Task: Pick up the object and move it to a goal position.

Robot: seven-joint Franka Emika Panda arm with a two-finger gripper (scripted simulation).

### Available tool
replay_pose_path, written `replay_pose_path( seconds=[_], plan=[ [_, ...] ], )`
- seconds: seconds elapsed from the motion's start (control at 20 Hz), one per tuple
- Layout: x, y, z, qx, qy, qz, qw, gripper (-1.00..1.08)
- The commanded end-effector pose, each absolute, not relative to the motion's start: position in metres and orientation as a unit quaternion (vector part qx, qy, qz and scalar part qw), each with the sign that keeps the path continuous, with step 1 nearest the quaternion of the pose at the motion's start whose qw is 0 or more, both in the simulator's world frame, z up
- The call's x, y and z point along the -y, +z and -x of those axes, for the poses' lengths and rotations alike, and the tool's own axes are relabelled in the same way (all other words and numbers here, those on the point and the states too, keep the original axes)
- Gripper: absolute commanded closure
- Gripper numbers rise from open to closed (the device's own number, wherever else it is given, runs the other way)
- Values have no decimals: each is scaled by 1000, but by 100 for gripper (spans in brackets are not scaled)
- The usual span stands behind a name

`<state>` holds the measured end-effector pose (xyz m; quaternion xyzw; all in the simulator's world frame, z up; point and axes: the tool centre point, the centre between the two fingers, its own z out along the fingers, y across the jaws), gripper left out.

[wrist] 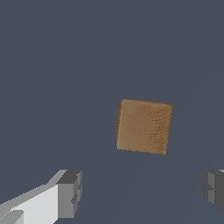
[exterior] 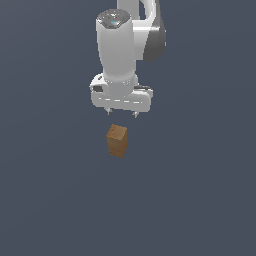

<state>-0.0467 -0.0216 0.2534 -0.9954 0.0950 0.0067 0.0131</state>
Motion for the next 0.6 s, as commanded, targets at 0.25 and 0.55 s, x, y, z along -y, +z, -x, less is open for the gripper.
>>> replay_pose_path(
  seconds=[0.25, 0.55],
  plan=[
    [42, 207, 31, -142, 2, 990, 3, -92],
    [49, 193, 27, -156, 0, 988, 0, -92]
  ],
)
